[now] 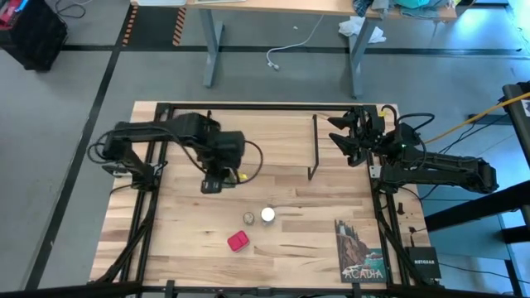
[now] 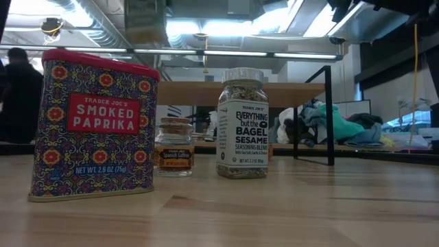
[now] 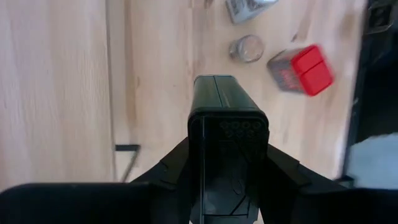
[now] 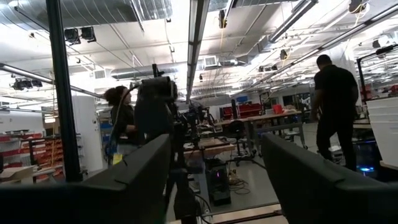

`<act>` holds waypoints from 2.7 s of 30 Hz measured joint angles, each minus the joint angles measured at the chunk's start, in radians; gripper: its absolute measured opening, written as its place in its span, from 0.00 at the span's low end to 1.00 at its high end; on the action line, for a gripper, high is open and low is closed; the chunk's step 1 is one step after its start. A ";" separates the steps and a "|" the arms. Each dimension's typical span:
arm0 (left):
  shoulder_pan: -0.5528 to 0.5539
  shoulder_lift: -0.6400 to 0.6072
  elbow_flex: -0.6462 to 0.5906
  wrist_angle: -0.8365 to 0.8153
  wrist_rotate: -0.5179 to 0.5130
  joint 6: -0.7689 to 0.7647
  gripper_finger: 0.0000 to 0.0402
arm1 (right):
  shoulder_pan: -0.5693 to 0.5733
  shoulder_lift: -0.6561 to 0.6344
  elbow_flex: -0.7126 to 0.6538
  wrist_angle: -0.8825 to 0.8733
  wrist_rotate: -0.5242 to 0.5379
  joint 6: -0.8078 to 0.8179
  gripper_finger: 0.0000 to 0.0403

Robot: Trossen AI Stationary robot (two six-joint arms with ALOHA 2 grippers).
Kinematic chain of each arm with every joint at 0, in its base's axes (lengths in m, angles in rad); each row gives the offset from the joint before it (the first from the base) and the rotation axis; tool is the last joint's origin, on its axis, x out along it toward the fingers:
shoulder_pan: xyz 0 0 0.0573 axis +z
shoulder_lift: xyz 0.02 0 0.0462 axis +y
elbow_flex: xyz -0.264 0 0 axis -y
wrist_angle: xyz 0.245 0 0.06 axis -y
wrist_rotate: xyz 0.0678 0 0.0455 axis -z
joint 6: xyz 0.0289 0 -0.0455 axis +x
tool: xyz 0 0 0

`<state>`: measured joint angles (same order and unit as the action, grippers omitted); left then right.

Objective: Shelf spices
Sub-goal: Put the green seasoning can on the shelf, then put the red seasoning can on the shelf

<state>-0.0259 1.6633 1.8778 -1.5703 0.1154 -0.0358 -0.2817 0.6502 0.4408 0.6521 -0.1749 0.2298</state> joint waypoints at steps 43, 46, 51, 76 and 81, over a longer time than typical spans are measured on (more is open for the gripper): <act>0.369 0.243 0.246 0.000 -0.071 0.472 0.29 | 0.000 0.000 0.000 -0.006 0.036 -0.058 0.64; 0.369 0.249 0.247 -0.001 -0.070 0.471 0.29 | 0.000 0.000 0.000 -0.006 0.037 -0.062 0.64; 0.369 0.290 0.247 0.001 -0.070 0.458 0.29 | 0.000 0.000 0.000 -0.006 0.037 -0.062 0.64; 0.334 0.291 0.265 0.020 -0.067 0.383 0.52 | 0.000 0.000 0.000 -0.019 -0.027 -0.063 0.64; 0.302 0.289 0.371 0.019 -0.130 0.381 0.52 | 0.000 0.000 0.000 -0.018 -0.047 -0.099 0.64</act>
<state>0.2756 1.9522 2.2493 -1.5518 -0.0144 0.3450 -0.2817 0.6502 0.4408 0.6338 -0.2219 0.1313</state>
